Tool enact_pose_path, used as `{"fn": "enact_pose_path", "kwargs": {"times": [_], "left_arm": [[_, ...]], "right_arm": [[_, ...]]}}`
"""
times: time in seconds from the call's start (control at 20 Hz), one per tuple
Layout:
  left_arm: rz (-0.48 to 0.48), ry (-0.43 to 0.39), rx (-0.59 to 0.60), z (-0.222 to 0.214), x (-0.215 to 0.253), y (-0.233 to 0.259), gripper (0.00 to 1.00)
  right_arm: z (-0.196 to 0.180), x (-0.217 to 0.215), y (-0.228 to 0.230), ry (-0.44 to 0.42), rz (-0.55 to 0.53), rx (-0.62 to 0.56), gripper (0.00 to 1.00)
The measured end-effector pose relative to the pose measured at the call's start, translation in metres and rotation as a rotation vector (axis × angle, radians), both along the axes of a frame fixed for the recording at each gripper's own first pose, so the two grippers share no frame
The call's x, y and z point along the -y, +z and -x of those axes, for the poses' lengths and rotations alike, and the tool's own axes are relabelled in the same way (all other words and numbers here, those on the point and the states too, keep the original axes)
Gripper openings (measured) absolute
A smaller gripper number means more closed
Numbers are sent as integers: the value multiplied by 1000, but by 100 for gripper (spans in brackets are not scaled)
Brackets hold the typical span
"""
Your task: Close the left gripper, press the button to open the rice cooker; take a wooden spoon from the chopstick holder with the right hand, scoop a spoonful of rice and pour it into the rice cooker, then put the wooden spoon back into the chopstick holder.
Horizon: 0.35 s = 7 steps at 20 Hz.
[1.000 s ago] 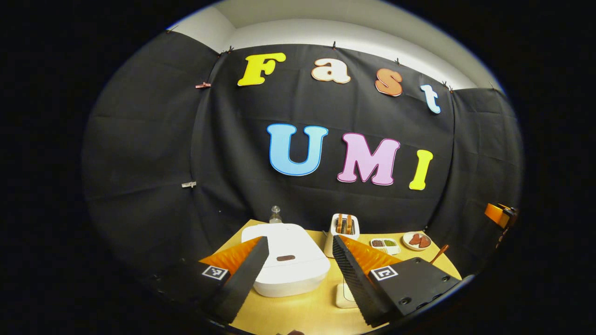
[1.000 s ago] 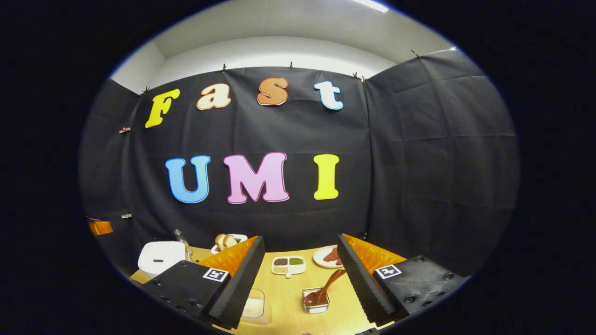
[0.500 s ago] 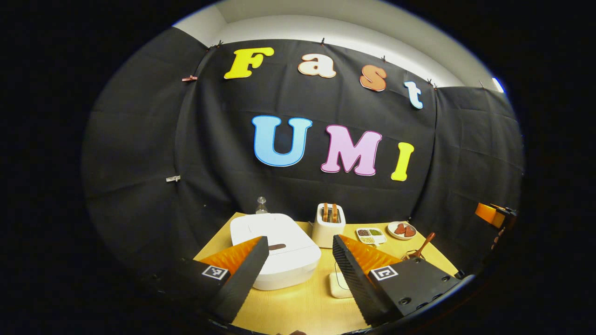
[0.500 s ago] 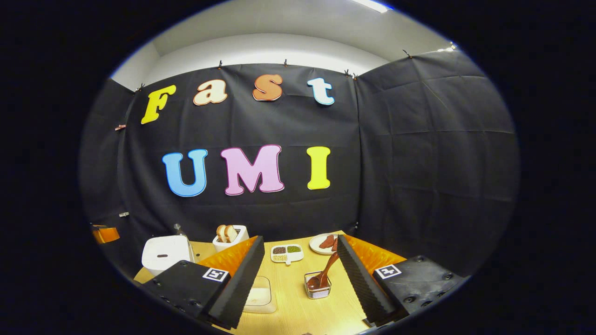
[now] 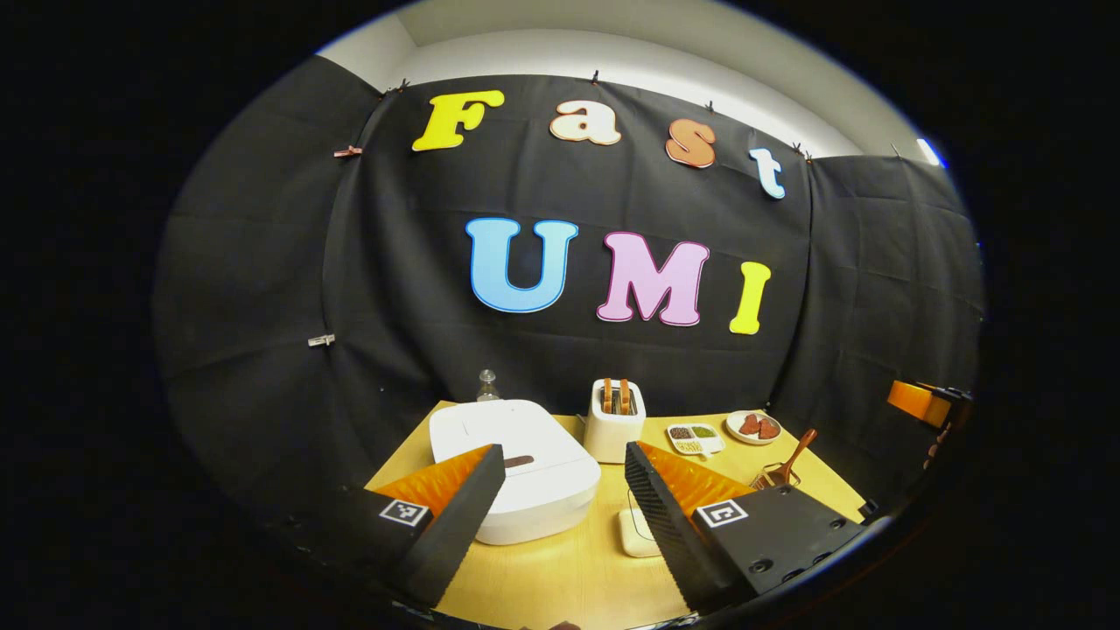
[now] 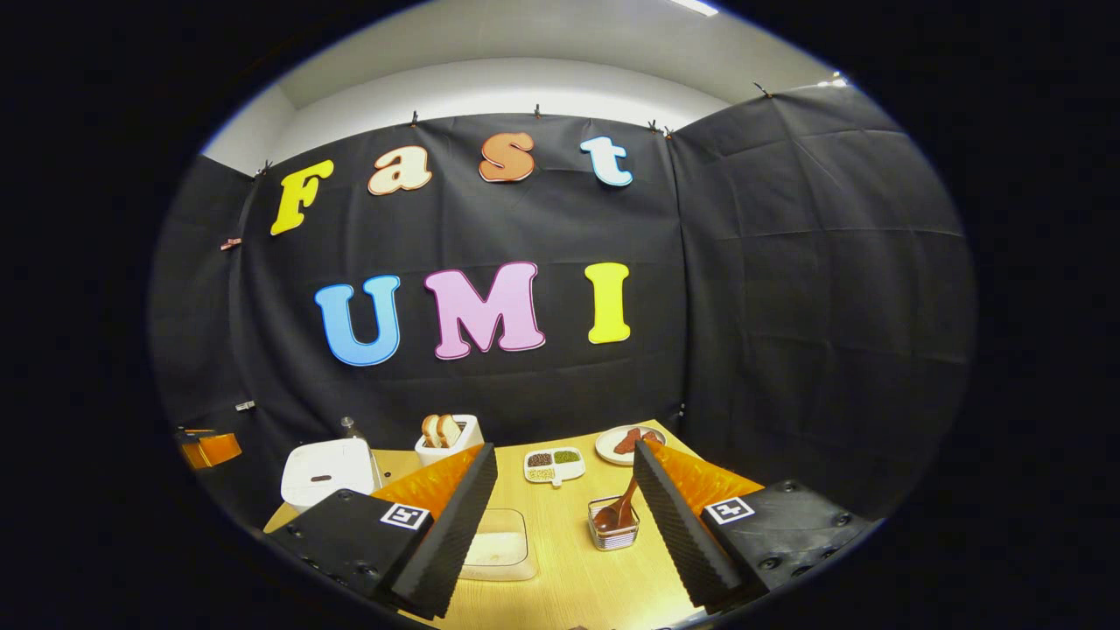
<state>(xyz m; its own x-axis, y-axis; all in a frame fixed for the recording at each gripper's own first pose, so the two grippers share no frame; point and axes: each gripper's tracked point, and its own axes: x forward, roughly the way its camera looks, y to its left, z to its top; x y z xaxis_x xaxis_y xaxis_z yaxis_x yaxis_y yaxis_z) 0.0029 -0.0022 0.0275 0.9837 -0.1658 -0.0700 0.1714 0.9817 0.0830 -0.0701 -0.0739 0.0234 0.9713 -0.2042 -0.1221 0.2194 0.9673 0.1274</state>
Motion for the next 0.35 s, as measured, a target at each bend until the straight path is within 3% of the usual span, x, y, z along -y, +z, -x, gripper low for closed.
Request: {"fn": "enact_pose_path", "kwargs": {"times": [0.35], "left_arm": [[-33, 63, 24, 5, 17, -1, 95]], "right_arm": [[-10, 17, -15, 47, 6, -8, 98]]}}
